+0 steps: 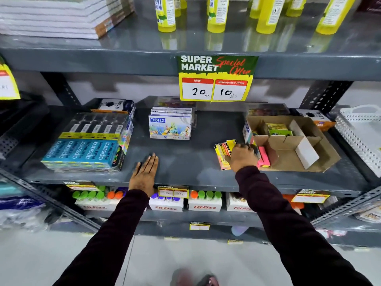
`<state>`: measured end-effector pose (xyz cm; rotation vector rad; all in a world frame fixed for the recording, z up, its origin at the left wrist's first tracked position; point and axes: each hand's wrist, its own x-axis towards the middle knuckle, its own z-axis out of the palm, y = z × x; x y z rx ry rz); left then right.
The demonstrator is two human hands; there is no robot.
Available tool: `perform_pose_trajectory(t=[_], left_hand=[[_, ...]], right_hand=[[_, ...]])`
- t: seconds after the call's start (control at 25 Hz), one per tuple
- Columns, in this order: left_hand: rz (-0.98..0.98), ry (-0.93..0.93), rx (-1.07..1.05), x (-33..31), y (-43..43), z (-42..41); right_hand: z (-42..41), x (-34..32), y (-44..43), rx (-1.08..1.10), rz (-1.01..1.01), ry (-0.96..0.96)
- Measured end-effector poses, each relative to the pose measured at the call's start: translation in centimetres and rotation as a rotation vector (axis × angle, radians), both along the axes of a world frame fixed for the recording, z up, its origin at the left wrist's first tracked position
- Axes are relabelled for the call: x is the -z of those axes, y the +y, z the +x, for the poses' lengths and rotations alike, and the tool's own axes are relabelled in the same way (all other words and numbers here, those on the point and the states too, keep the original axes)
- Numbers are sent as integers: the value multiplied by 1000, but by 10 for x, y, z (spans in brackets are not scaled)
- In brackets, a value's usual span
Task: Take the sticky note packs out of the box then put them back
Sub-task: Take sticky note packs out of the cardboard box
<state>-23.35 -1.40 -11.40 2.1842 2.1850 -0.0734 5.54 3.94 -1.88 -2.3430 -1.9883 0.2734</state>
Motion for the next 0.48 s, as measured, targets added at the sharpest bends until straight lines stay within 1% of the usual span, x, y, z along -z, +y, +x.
perform_pose_trajectory(t=[0.08,0.16,0.2,0.32,0.36,0.44,0.48], left_hand=[[-10,8,6,0,2,-2],[-9,15,3,1,2,-2],[5,15,-5,3,1,-1],[-10,-17,22,0,1,-5],[-18,-38,34,-1,1,-7],[3,-51,22,0,0,-8],[22,-41,10,2,1,-9]], right_hand=[[0,-4,4,25,5,14],[-3,-9,7,-6,73,8],[-6,-10,8,-57,124,28],[-36,-11,9,-191,239,224],[-50,-8,9,-249,266,255],[-79,7,9,-411,280,235],[-93,18,10,-493,256,183]])
